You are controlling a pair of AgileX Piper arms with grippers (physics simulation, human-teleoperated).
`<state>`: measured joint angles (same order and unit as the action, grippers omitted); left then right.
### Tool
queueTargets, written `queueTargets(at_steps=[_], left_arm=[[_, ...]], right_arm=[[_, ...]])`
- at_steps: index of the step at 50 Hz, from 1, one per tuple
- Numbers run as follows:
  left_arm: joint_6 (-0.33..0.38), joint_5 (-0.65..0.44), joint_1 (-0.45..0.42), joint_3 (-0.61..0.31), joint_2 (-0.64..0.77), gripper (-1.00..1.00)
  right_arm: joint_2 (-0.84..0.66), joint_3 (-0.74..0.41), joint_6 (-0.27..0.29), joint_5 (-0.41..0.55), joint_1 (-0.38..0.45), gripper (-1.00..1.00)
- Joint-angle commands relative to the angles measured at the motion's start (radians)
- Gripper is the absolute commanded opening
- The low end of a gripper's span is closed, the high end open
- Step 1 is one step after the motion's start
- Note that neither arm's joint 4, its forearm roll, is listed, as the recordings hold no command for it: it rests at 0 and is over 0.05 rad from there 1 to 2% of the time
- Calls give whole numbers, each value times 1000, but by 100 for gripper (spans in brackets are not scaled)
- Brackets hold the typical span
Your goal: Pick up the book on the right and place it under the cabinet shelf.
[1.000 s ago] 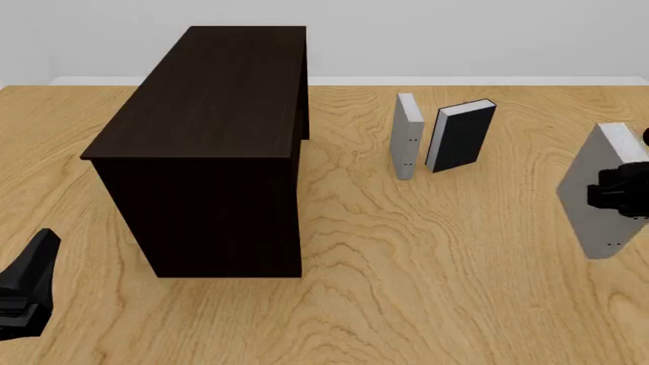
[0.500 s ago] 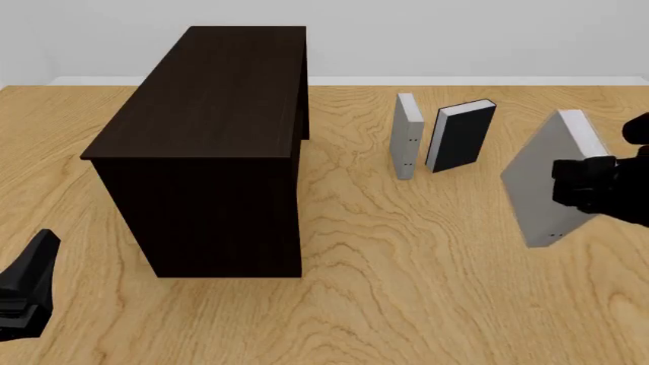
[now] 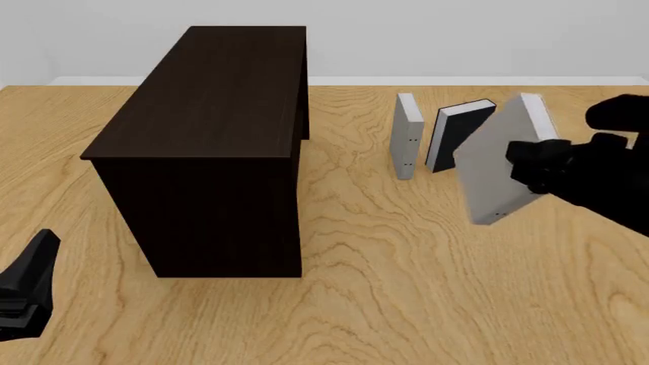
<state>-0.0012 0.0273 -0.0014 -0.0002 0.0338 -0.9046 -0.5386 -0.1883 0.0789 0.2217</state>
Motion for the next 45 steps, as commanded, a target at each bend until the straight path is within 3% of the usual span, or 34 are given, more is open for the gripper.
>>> queueTargets(at_steps=[1,15,27,45], left_arm=[[0,-1,0,0,-1,100],[0,-1,0,0,-1,100],[0,-1,0,0,-1,100],[0,-1,0,0,-1,100]], right_arm=[[-75,5,-73,-113,53,-100],[-120,-3,-114,-178,124,-100],[-125,14,-192,-245,180,-100],[-181,13,-245,-355,252,-100]])
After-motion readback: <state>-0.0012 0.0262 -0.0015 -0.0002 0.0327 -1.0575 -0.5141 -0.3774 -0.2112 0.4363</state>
